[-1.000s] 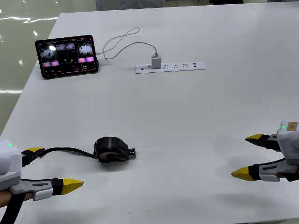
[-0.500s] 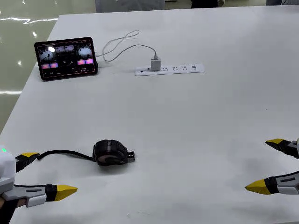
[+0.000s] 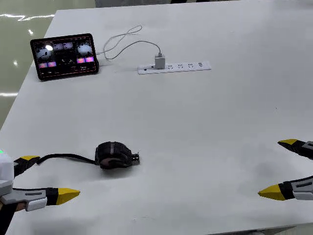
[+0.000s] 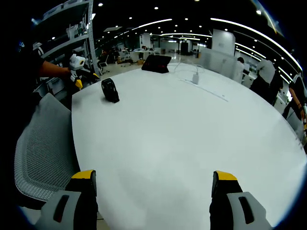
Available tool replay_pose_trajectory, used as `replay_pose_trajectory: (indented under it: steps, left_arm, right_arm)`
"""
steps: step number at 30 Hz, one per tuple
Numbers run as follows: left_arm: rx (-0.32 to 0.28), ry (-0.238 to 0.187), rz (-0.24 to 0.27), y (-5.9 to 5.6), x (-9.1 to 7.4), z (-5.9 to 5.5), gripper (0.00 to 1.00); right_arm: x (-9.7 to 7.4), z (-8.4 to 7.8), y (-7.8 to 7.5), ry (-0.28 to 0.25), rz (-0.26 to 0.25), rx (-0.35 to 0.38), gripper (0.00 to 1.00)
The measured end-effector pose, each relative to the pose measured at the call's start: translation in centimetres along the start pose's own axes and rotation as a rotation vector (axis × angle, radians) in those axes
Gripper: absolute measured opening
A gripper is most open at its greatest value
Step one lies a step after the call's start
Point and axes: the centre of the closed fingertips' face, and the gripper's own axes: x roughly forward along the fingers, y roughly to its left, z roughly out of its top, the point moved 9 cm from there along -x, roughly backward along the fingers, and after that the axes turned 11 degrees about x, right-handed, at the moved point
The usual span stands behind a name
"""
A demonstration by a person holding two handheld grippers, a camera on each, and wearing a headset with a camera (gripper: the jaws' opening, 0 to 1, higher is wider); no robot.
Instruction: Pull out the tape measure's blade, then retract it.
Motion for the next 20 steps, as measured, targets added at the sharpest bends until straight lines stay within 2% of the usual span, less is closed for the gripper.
replay_pose_trajectory:
  steps: [10,20]
  left_arm:
    - [-0.01,0.003,-0.003,-0.1,0.14,-0.35,0.99]
    - [-0.017,0.003,-0.002,-0.19,0.0,-0.18,0.99]
  right_arm:
    - [0.27,-0.62,0.19,0.005,0.008,0.012,0.99]
    - [0.4,-0.41,-0.02,0.009,0.019,0.016,0.99]
